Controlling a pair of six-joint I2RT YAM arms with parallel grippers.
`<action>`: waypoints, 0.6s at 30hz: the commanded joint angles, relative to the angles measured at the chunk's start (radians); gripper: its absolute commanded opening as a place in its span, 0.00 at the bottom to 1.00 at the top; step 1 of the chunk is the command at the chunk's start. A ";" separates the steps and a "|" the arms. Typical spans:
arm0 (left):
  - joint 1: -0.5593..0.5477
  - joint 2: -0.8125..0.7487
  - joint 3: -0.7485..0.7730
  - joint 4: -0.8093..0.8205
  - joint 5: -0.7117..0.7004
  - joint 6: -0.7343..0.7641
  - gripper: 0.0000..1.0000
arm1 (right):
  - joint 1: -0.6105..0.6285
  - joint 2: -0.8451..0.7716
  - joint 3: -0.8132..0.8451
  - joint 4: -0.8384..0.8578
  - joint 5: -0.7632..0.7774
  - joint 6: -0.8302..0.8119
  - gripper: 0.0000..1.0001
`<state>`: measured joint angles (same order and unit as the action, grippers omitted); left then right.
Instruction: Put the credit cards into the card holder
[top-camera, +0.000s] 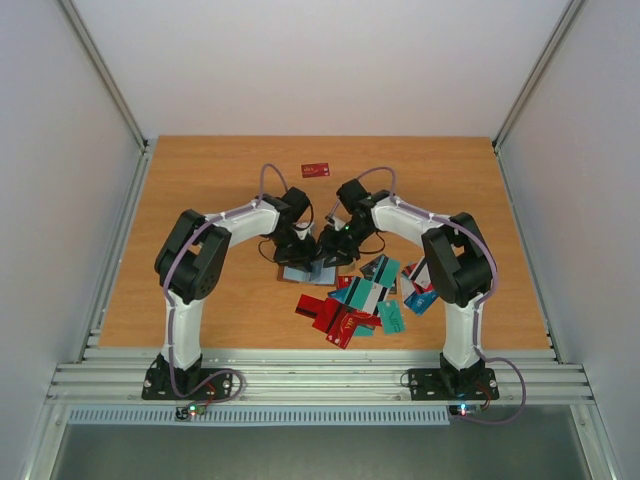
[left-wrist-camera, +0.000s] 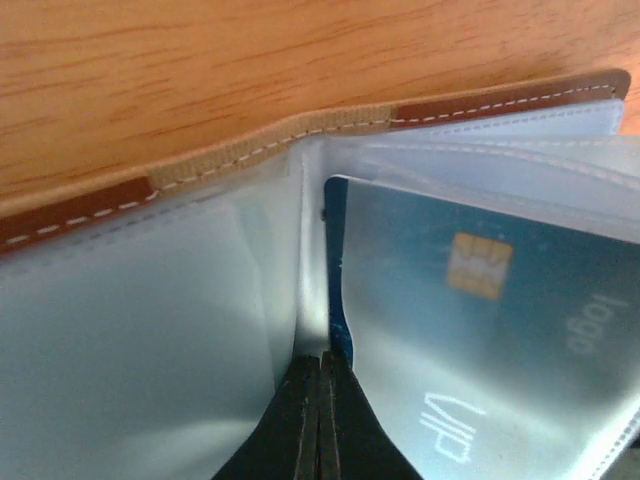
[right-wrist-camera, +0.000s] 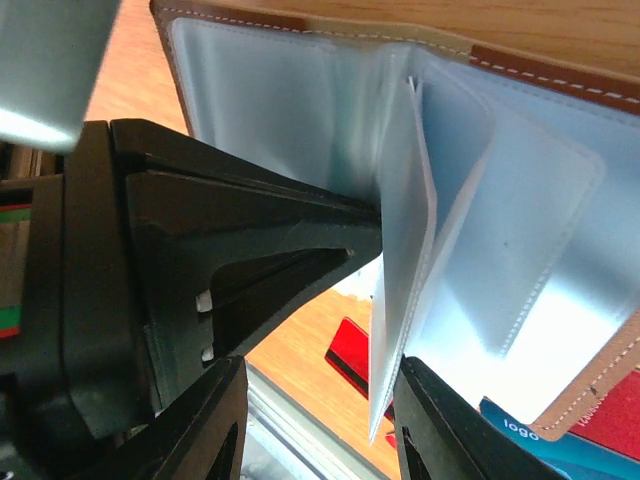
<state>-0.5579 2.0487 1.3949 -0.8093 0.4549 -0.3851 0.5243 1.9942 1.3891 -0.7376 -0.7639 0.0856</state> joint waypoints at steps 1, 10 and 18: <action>-0.014 -0.022 -0.012 -0.015 -0.020 -0.022 0.00 | 0.013 0.021 0.047 -0.019 -0.007 0.002 0.41; 0.028 -0.165 -0.065 -0.005 0.026 -0.080 0.01 | 0.026 0.043 0.089 -0.045 0.001 0.006 0.41; 0.079 -0.318 -0.142 -0.026 0.045 -0.108 0.01 | 0.046 0.077 0.152 -0.070 0.007 0.007 0.41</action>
<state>-0.4992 1.7996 1.2930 -0.8158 0.4797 -0.4717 0.5514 2.0457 1.4921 -0.7856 -0.7631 0.0887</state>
